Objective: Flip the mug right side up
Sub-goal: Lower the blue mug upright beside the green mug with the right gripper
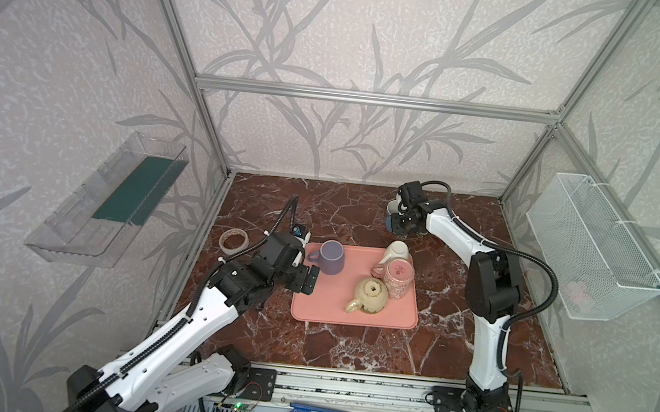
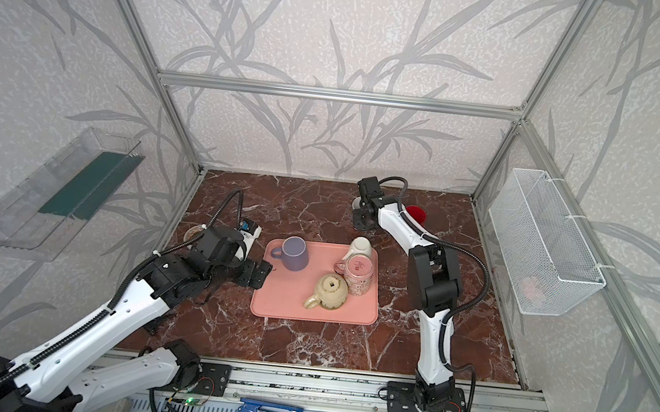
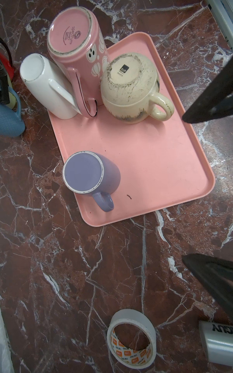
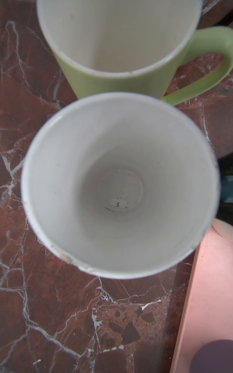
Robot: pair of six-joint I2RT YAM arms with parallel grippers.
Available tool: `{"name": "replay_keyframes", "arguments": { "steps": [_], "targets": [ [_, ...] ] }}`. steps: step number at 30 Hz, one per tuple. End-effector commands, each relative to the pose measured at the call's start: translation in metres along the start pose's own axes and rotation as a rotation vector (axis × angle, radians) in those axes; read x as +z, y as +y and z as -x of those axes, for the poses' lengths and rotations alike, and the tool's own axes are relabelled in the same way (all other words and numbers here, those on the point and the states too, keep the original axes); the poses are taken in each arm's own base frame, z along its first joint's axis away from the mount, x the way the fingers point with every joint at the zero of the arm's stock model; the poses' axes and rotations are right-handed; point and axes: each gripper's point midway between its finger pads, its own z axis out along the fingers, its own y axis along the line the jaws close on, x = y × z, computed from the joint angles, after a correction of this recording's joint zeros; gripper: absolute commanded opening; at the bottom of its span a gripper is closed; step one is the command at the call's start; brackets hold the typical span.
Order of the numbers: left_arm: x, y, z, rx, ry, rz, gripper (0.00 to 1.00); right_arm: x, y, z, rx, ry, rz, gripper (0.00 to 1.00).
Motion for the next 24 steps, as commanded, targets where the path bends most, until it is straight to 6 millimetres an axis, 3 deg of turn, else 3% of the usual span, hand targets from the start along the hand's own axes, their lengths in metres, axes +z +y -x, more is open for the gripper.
{"name": "replay_keyframes", "arguments": {
  "steps": [1, 9, 24],
  "targets": [
    [0.003, 0.004, -0.007, 0.024, 0.024, 0.023, 0.98, -0.010, 0.002, 0.021, -0.005, -0.067, 0.011, 0.00],
    [0.005, 0.004, -0.007, 0.027, 0.030, 0.021, 0.98, -0.003, 0.001, 0.017, -0.009, -0.052, 0.006, 0.02],
    [0.008, 0.004, -0.008, 0.030, 0.041, 0.025, 0.98, 0.002, 0.002, 0.013, -0.018, -0.036, 0.010, 0.23]
  ]
}}
